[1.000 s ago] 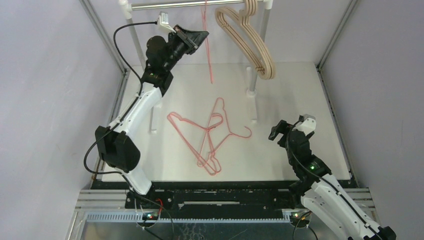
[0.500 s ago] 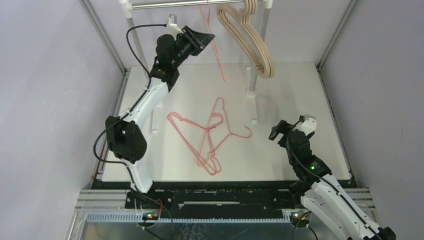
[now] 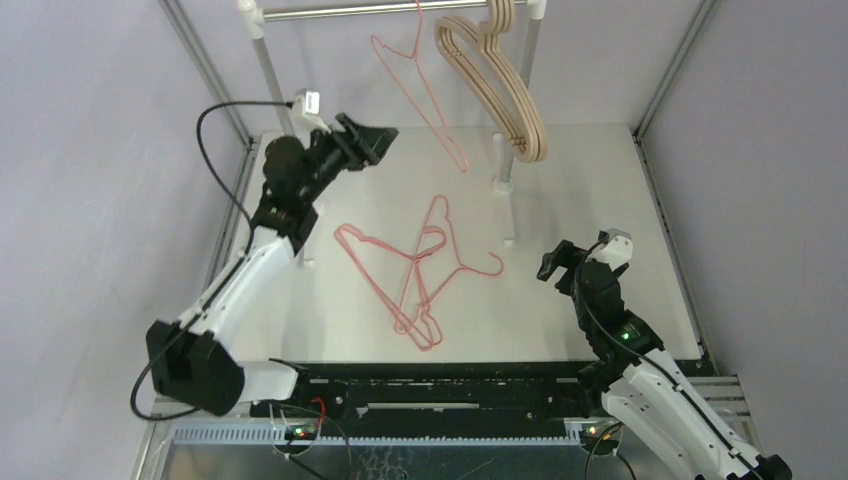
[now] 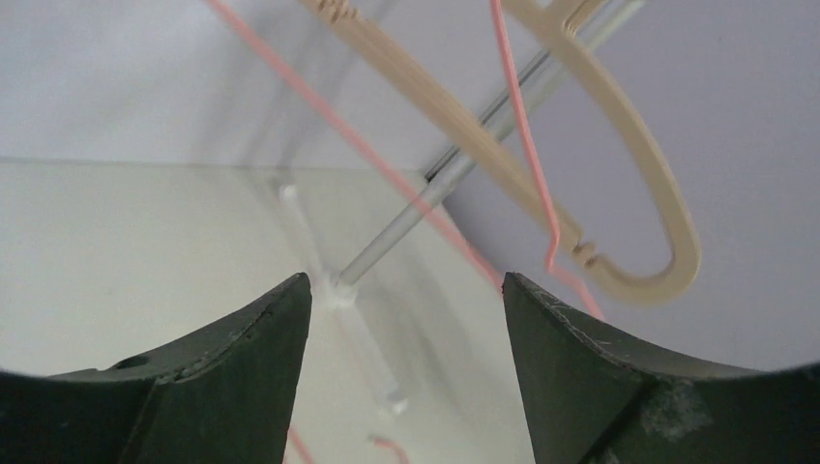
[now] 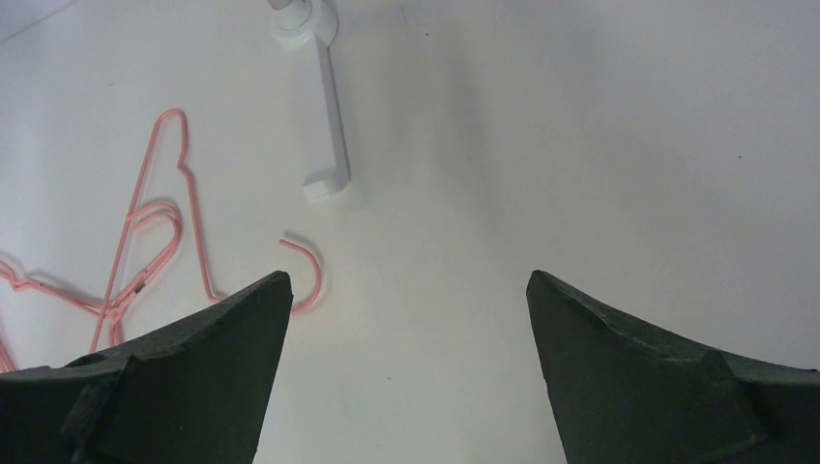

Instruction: Organize the hangers

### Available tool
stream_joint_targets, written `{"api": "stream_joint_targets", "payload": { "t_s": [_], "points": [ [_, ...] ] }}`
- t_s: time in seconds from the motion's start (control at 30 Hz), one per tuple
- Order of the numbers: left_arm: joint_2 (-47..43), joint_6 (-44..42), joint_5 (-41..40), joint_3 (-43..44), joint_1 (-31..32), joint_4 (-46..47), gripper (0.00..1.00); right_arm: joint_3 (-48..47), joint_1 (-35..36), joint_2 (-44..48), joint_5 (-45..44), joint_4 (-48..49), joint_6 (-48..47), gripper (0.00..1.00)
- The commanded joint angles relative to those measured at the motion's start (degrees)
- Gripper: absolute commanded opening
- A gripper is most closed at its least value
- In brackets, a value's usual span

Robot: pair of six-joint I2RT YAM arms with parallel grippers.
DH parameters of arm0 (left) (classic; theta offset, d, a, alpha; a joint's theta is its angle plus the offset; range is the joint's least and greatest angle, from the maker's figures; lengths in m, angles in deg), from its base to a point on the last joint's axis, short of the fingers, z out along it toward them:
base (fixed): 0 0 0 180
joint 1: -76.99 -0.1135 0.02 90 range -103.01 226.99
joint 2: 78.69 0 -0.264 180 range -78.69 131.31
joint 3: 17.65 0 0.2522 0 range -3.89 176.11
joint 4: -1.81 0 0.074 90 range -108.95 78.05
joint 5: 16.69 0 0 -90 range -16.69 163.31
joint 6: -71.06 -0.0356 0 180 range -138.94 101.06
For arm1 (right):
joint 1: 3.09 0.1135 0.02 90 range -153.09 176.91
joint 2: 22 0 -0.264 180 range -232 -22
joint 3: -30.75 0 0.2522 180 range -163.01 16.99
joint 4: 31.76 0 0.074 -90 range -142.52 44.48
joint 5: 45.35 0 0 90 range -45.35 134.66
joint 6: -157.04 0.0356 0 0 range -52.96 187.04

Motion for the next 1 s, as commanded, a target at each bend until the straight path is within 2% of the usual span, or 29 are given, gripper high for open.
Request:
{"api": "stream_joint_targets", "payload": {
  "t_s": [0.0, 0.1, 0.2, 0.3, 0.5, 0.63, 0.77, 0.97],
  "points": [
    [-8.96, -5.79, -0.14, -13.91, -0.15, 4.47, 0.75, 0.21, -0.35, 0.08, 0.81, 1.49, -0.26, 1.0],
    [-13.07, -10.47, -1.76, -19.71, 3.61, 1.74, 0.7, 0.2, -0.3, 0.18, 1.08, 1.69, -0.62, 1.0],
    [-14.15, -16.68, -9.42, -22.46, 11.98, -6.44, 0.67, 0.21, -0.28, 0.16, 1.22, 1.89, -0.33, 1.0],
    [-11.66, -19.33, -15.35, -24.83, 19.23, -10.73, 0.64, 0.21, -0.28, -0.15, 1.53, 2.39, 0.04, 1.0],
    [-1.03, -21.64, -18.98, -26.11, 29.11, -10.93, 0.6, -0.25, -0.13, -0.77, 1.98, 2.31, 0.18, 1.0],
    [7.89, -23.63, -22.15, -23.17, 32.11, -11.17, 0.6, -0.25, -0.17, -0.01, 1.76, 1.82, 0.42, 1.0],
    [15.46, -25.21, -22.87, -19.92, 32.39, -10.83, 0.6, -0.2, -0.12, 0.42, 1.75, 1.57, 0.57, 1.0],
    [20.91, -27.24, -25.17, -18.13, 32.4, -9.83, 0.61, -0.14, -0.13, 0.36, 1.9, 1.42, 0.72, 1.0]
  ]
}}
